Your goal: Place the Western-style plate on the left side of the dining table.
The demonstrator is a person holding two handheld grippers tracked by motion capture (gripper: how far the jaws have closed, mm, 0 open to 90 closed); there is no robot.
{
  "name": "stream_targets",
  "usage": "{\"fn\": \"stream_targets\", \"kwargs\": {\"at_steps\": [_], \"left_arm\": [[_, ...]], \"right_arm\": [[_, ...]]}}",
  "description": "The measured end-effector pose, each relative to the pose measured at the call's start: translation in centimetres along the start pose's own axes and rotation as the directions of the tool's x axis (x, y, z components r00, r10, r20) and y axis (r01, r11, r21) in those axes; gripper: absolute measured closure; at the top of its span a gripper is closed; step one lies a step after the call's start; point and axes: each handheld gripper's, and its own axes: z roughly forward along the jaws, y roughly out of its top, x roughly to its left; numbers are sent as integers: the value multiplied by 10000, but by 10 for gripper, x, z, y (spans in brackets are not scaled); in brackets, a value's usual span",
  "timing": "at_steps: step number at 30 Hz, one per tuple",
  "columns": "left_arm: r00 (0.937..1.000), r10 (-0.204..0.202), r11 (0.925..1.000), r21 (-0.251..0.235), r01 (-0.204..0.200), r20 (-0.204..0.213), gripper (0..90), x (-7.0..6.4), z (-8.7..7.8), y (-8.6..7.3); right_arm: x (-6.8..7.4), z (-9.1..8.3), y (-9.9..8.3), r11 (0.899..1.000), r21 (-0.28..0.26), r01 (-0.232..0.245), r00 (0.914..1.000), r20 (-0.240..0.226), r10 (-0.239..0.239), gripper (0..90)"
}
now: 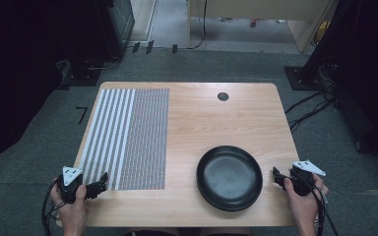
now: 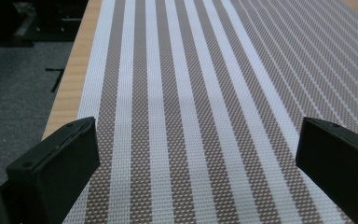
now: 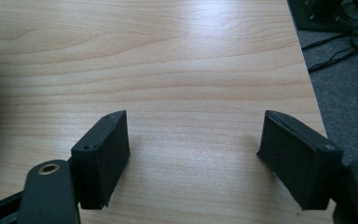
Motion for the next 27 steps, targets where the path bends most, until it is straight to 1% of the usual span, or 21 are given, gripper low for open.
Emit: {"fn": "stream_targets", "kwargs": {"at_steps": [1,2,3,4,5,6,7,8,9,10,13,14,15,16,17,19,20,23,24,25,27], "left_arm": [[10000,-14,10000,-93,14,-14,0,-2,-1,1],[10000,-14,10000,-93,14,-14,20,-2,-1,1],[9999,-127,9995,-302,127,14,50,-5,-3,5],[9998,-139,9992,-367,143,129,60,-7,-3,6],[9994,-167,9992,-367,179,313,60,-9,-4,8],[9994,-167,9992,-367,179,313,59,-9,-4,8],[9988,-275,9988,-394,291,411,59,-13,-4,10],[9988,-275,9988,-394,291,411,59,-13,-4,10],[9984,-246,9988,-404,267,507,59,-15,-4,10],[9981,-95,9993,-348,116,608,58,-21,-3,10],[9969,-18,9996,-290,41,788,58,-28,0,11],[9969,-18,9996,-290,41,788,59,-28,0,11],[9949,-5,9997,-259,31,1008,59,-33,2,11],[9949,-5,9997,-259,31,1008,59,-33,2,11],[9934,98,9997,-218,-73,1144,59,-39,4,11],[9907,229,9996,-183,-206,1344,59,-46,5,11],[9906,280,9995,-210,-255,1336,59,-49,5,11],[9879,427,9989,-239,-395,1488,60,-58,5,13],[9879,427,9989,-239,-395,1488,60,-58,5,13],[9849,587,9982,-237,-555,1630,60,-64,5,13],[9822,676,9976,-246,-643,1753,60,-70,6,14]], "right_arm": [[0,0,0,10000,-1,-5,10000,9,5,242],[0,0,0,10000,2,2,10000,14,-2,241],[0,0,0,10000,0,-1,10000,6,1,240],[0,0,0,10000,6,6,10000,8,-6,238],[0,0,0,10000,11,13,10000,1,-13,235],[0,0,0,10000,16,24,10000,-11,-24,231],[0,0,0,10000,11,57,10000,-26,-57,230],[0,0,0,10000,12,57,10000,-27,-57,228],[0,0,0,10000,12,57,10000,-27,-57,228],[1,1,0,10000,48,81,10000,-58,-80,207],[2,1,1,9999,100,119,9999,-91,-118,175],[2,2,1,9998,132,155,9998,-136,-153,159],[3,2,1,9997,152,183,9997,-143,-181,146],[3,3,1,9997,164,200,9997,-146,-197,135],[3,3,2,9997,193,170,9998,-128,-167,135],[3,3,2,9997,193,168,9998,-131,-166,135],[3,3,2,9997,193,170,9998,-131,-167,135],[3,3,2,9997,177,172,9998,-122,-170,140],[3,3,1,9997,176,172,9998,-111,-170,140],[3,3,1,9997,162,186,9998,-93,-185,142],[3,2,1,9997,142,203,9998,-43,-203,148]]}}
